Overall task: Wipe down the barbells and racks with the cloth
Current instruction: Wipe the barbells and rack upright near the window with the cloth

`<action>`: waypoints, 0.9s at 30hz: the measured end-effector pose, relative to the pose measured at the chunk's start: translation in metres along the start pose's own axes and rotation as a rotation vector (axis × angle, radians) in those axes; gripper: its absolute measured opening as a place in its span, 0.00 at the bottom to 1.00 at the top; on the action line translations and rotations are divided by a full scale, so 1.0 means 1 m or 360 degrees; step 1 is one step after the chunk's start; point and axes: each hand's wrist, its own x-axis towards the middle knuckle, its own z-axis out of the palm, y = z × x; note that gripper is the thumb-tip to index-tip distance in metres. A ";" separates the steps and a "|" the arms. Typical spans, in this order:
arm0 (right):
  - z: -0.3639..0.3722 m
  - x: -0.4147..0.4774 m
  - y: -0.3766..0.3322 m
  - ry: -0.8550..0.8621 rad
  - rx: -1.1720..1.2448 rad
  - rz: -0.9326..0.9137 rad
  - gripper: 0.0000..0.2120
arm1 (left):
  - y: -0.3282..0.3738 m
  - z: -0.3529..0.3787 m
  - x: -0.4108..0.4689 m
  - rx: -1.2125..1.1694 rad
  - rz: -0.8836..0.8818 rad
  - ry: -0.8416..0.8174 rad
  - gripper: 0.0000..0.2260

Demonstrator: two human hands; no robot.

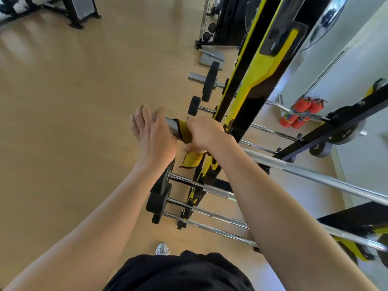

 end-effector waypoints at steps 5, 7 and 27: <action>0.020 -0.034 0.010 0.0457 -0.0051 -0.0221 0.25 | 0.033 0.001 -0.011 -0.0510 0.0404 -0.0066 0.20; 0.019 -0.050 0.026 0.0431 0.0204 -0.0271 0.26 | 0.038 0.006 -0.013 -0.0580 0.0478 -0.0067 0.20; 0.065 -0.157 0.152 0.0318 0.0420 0.0298 0.37 | 0.139 0.029 -0.055 -0.0221 0.1037 -0.0525 0.12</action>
